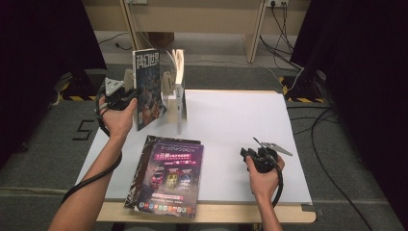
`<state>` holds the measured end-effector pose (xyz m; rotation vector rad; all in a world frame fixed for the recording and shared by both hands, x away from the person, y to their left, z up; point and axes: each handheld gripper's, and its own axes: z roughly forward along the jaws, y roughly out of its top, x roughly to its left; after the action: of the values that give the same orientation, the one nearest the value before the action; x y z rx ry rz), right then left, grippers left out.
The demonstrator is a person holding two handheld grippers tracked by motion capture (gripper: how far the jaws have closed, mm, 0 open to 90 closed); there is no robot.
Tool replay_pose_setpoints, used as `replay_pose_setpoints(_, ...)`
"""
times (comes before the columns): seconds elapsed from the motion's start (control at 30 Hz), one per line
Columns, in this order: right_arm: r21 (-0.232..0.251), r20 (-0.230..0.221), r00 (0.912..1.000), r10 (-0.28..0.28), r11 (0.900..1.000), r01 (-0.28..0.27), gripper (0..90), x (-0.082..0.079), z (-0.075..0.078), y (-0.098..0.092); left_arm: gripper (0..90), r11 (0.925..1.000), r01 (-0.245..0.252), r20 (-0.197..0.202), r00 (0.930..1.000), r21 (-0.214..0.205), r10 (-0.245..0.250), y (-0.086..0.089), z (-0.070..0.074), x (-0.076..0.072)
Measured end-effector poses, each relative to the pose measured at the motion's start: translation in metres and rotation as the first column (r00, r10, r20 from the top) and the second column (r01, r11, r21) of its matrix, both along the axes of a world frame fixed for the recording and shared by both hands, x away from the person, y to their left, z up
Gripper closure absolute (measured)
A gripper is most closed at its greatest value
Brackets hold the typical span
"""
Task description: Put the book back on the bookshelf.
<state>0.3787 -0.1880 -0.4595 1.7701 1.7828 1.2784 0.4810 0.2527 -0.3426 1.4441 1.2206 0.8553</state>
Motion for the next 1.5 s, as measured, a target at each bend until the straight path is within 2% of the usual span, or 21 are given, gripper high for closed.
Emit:
replay_pose_setpoints(0.17,-0.011,-0.002,1.0,0.004,0.9999,-0.004,65.5,0.0,-0.002,0.001,82.7,1.0,-0.007,0.004,1.0,-0.005,0.007,-0.003,-0.014,0.008)
replay_pose_setpoints(0.2,0.007,-0.016,0.9999,-0.002,1.0,0.002,65.5,0.0,-0.002,0.002,82.6,1.0,-0.007,0.007,0.9999,-0.005,0.007,-0.003,-0.015,0.008)
replay_pose_setpoints(0.23,0.002,-0.01,1.0,0.0,1.0,0.0,65.5,0.0,-0.003,0.001,82.5,0.9999,-0.004,0.01,0.9999,-0.009,0.004,-0.003,-0.016,0.008)
replay_pose_setpoints(0.33,-0.005,-0.008,1.0,0.001,1.0,-0.001,65.5,0.0,-0.003,-0.001,82.4,0.9997,-0.004,0.021,0.9998,0.025,0.003,-0.003,-0.016,0.004)
replay_pose_setpoints(0.47,-0.002,-0.008,1.0,0.002,1.0,-0.002,65.4,0.0,-0.003,-0.001,82.1,0.9992,0.0,0.013,0.9999,0.04,0.0,-0.001,-0.02,-0.005)
replay_pose_setpoints(0.7,-0.001,-0.007,1.0,0.001,1.0,-0.001,64.9,-0.001,-0.003,-0.001,80.3,0.9959,0.049,-0.016,0.9987,0.076,-0.048,-0.002,-0.029,-0.022)
replay_pose_setpoints(0.93,0.003,-0.007,1.0,-0.002,1.0,0.002,64.8,-0.001,-0.003,-0.001,77.2,0.9932,0.08,-0.042,0.9962,0.084,-0.077,-0.001,-0.04,-0.031)
replay_pose_setpoints(1.1,-0.001,-0.005,1.0,0.004,1.0,-0.004,64.5,-0.001,-0.004,0.0,74.3,0.9937,0.092,-0.069,0.9938,0.064,-0.087,-0.001,-0.043,-0.028)
replay_pose_setpoints(1.17,-0.002,-0.002,1.0,0.006,1.0,-0.006,64.4,0.0,-0.004,0.0,73.1,0.9945,0.085,-0.072,0.9941,0.061,-0.081,-0.002,-0.043,-0.025)
replay_pose_setpoints(1.23,-0.004,-0.006,1.0,0.002,1.0,-0.002,64.3,-0.001,-0.003,-0.001,72.0,0.9959,0.085,-0.078,0.9935,0.031,-0.083,-0.002,-0.042,-0.021)
replay_pose_setpoints(1.3,0.006,-0.011,0.9999,0.001,1.0,-0.001,64.2,-0.001,-0.004,-0.001,69.8,0.9967,0.076,-0.071,0.9947,0.029,-0.074,-0.003,-0.039,-0.019)
replay_pose_setpoints(1.37,0.009,-0.016,0.9999,0.0,1.0,0.0,64.1,-0.001,-0.004,-0.002,67.0,0.9973,0.072,-0.068,0.995,-0.017,-0.073,-0.002,-0.034,-0.014)
replay_pose_setpoints(1.43,0.007,-0.014,0.9999,0.001,1.0,-0.001,64.0,-0.001,-0.004,-0.002,65.6,0.9977,0.059,-0.065,0.996,-0.035,-0.061,-0.001,-0.027,-0.009)
replay_pose_setpoints(1.5,0.007,-0.015,0.9999,0.001,1.0,0.0,63.8,-0.001,-0.004,-0.002,64.5,0.9952,0.058,-0.07,0.9955,-0.079,-0.063,0.0,-0.023,-0.005)
